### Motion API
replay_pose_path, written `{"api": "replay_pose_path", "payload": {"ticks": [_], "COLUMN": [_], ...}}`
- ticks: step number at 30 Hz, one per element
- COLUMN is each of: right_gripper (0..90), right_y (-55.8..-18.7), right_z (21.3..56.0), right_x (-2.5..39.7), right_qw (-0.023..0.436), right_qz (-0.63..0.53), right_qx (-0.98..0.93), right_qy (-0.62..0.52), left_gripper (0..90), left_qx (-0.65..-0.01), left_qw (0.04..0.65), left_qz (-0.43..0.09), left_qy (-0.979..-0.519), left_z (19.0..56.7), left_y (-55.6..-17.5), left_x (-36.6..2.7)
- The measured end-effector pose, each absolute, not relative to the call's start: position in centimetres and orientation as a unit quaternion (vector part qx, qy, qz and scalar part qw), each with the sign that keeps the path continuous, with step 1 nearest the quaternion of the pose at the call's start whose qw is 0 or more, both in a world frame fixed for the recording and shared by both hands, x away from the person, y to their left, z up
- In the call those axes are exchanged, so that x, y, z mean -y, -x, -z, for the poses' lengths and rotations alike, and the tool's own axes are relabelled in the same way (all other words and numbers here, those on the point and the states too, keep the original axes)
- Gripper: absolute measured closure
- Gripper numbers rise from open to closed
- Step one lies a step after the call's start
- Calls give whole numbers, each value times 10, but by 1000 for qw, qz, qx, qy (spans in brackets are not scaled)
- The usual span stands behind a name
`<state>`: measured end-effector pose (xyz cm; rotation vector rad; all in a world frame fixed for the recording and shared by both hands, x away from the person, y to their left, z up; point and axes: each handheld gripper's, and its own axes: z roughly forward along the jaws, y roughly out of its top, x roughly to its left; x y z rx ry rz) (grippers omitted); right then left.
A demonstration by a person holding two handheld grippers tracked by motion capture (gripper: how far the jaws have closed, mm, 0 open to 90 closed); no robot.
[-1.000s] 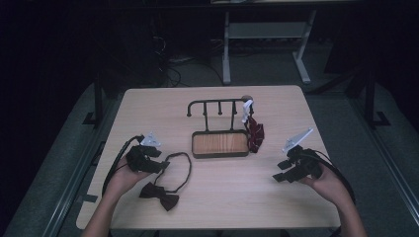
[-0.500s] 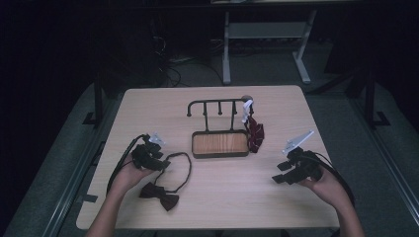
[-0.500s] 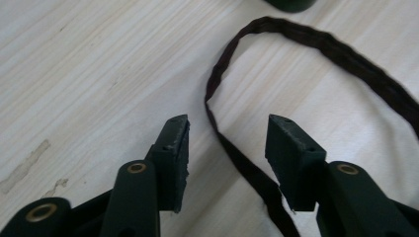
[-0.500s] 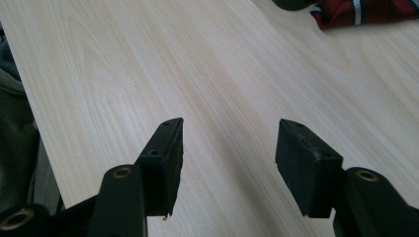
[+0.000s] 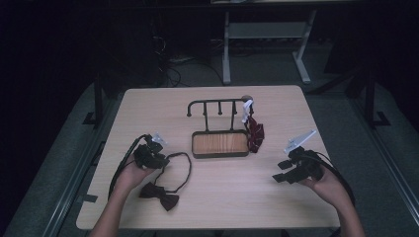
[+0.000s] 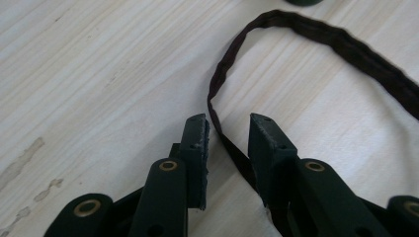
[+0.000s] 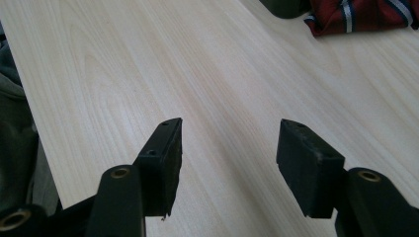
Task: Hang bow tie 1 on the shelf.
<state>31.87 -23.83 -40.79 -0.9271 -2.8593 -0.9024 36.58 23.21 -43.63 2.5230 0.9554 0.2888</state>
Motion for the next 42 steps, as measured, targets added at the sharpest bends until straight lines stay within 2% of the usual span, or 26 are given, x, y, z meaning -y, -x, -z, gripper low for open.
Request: {"api": "replay_pose_path", "payload": {"ticks": [16,25,30,36,42], "right_gripper": [437,437,438,438,435], "right_y": [-316,-316,-316,-318,-318], "right_z": [407,405,405,407,406], "right_x": [238,238,239,242,244], "right_qw": [-3,-6,-7,4,8], "right_qz": [292,295,297,303,305], "right_qx": [911,911,910,907,904], "right_qy": [291,288,288,292,298], "left_gripper": [843,893,899,900,900], "left_qx": [-333,-330,-329,-327,-316], "left_qw": [188,187,188,228,238], "left_qz": [-112,-110,-107,-90,-74], "left_qy": [-917,-919,-919,-913,-915], "left_z": [441,442,442,431,426], "left_y": [-368,-367,-367,-362,-360], "left_x": [-231,-230,-229,-230,-232]}}
